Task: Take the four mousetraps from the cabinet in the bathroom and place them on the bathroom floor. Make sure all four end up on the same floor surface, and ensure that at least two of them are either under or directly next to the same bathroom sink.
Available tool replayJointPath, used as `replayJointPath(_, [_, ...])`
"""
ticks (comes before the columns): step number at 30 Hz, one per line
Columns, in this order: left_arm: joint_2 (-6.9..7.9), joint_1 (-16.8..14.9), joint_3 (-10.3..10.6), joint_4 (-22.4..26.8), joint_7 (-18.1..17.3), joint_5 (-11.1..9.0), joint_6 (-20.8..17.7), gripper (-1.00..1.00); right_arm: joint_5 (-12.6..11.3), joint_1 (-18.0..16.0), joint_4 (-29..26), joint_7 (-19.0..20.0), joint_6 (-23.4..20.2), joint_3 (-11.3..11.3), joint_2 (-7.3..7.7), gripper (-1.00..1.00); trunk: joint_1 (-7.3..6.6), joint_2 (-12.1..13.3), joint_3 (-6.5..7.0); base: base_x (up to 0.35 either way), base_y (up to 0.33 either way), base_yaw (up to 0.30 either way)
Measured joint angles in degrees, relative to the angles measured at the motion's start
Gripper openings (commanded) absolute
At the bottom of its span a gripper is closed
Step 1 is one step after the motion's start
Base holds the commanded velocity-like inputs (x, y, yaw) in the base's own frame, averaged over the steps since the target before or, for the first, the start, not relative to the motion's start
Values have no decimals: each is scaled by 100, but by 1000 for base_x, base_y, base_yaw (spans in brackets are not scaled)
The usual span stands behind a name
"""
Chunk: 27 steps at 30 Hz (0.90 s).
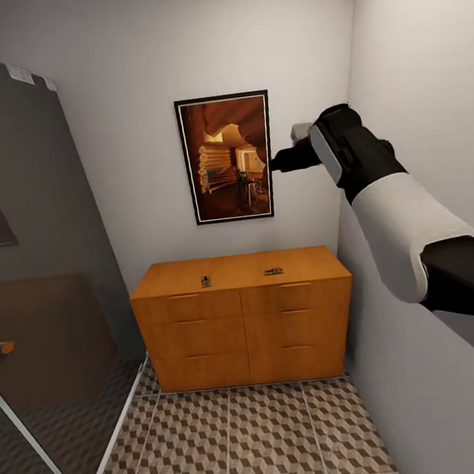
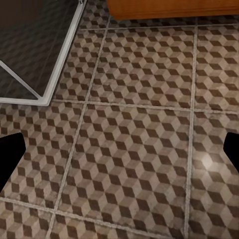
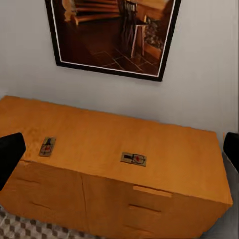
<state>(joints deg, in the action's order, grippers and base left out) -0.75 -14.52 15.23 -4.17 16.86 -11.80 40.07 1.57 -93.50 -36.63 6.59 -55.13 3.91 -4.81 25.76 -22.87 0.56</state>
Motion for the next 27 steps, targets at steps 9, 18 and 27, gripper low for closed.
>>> replayJointPath(9, [0,0,0,-1,-8,0,-1,100,302,7,789,2192,761,249,221,100,0,0,0,0,0,0])
replayJointPath(18, [0,0,0,0,-8,0,-1,100,1830,15,1981,4164,2373,298,314,100,0,0,0,0,0,0])
replayJointPath(27, [0,0,0,0,-8,0,-1,100,2333,14,2205,5465,2961,291,434,100,0,0,0,0,0,0])
